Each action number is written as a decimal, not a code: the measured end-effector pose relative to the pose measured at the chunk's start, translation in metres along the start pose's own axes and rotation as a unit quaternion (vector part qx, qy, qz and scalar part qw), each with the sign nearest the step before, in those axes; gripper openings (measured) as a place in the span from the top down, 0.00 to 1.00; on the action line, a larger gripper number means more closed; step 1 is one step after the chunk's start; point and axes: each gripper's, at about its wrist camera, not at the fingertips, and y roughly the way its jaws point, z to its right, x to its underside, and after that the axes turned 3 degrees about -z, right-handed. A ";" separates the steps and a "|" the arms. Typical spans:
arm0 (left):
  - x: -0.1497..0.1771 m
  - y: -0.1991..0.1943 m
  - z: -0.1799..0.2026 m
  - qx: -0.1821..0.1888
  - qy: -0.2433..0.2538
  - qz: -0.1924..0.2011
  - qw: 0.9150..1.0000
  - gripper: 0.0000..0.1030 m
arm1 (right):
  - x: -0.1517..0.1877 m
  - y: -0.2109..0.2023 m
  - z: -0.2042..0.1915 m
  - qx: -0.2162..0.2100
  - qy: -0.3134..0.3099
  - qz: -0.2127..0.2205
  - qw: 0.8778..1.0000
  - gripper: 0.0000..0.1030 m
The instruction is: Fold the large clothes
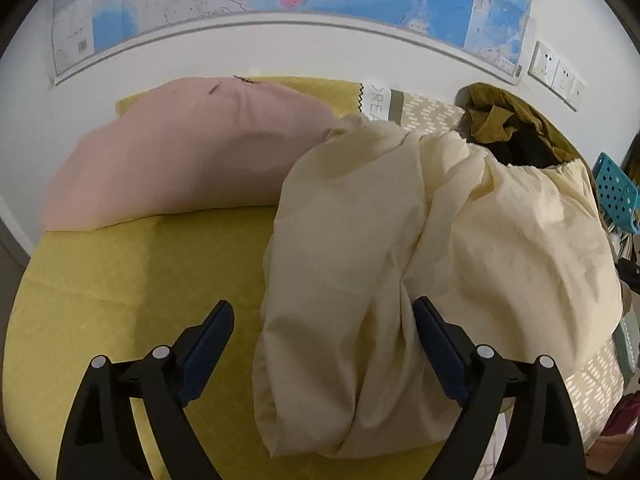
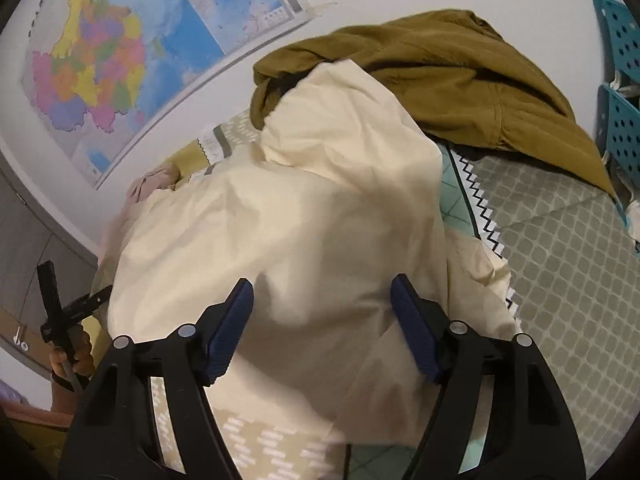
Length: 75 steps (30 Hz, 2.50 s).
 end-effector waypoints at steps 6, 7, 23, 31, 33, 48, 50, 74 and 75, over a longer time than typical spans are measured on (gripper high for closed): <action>0.031 -0.030 -0.016 0.066 -0.023 0.000 0.998 0.15 | 0.031 -0.052 0.006 -0.089 0.058 0.009 0.994 0.17; 0.038 -0.032 -0.019 0.077 -0.028 -0.006 0.997 0.15 | 0.037 -0.055 0.009 -0.100 0.071 0.003 0.992 0.17; 0.069 -0.024 0.014 0.183 -0.053 -0.055 0.980 0.08 | 0.064 -0.022 0.022 -0.100 0.155 -0.011 0.983 0.15; 0.050 -0.003 0.037 0.223 -0.072 -0.059 0.970 0.07 | 0.055 -0.008 0.011 -0.083 0.149 0.010 0.985 0.07; 0.045 0.002 0.039 0.229 -0.079 -0.054 0.969 0.07 | 0.052 -0.006 0.012 -0.084 0.156 0.015 0.984 0.05; 0.013 0.030 0.044 0.239 -0.134 -0.037 0.961 0.10 | 0.021 0.026 0.003 -0.057 0.201 0.045 0.977 0.05; 0.012 0.031 0.044 0.225 -0.137 -0.035 0.964 0.20 | 0.018 0.033 -0.002 -0.069 0.184 0.042 0.980 0.15; -0.016 0.023 0.043 0.205 -0.125 -0.027 0.970 0.82 | -0.016 0.016 -0.022 -0.178 0.130 0.053 0.974 0.84; -0.018 0.019 0.042 0.210 -0.125 -0.022 0.969 0.82 | -0.022 0.008 -0.030 -0.183 0.117 0.058 0.974 0.85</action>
